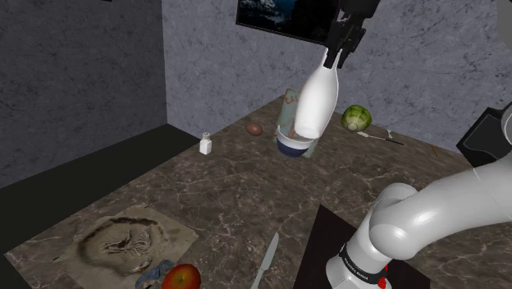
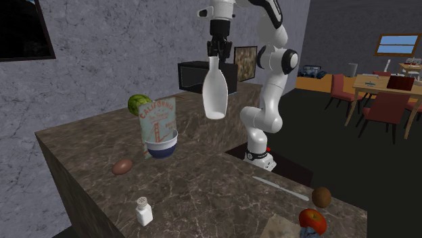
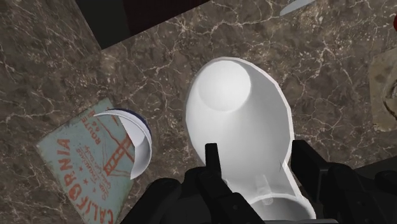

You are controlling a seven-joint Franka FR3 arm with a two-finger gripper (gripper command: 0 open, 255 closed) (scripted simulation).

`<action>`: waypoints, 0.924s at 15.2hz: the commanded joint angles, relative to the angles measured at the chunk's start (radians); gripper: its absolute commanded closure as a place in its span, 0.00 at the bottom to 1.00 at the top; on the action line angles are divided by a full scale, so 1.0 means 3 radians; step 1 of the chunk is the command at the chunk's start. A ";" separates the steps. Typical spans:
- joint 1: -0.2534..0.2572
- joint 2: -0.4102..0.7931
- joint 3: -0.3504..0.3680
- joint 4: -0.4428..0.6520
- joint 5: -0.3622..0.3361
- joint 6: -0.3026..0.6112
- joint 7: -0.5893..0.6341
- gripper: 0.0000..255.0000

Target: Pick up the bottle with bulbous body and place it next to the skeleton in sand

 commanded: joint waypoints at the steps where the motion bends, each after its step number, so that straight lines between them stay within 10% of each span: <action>1: 0.0000 0.0084 -0.0003 0.0177 -0.0001 -0.0091 -0.0005 1.00; 10: 0.0001 0.0491 -0.0007 0.1040 0.0002 -0.0548 -0.0016 1.00; 14: 0.0051 0.0314 0.0209 0.0500 0.0084 -0.0186 0.0280 1.00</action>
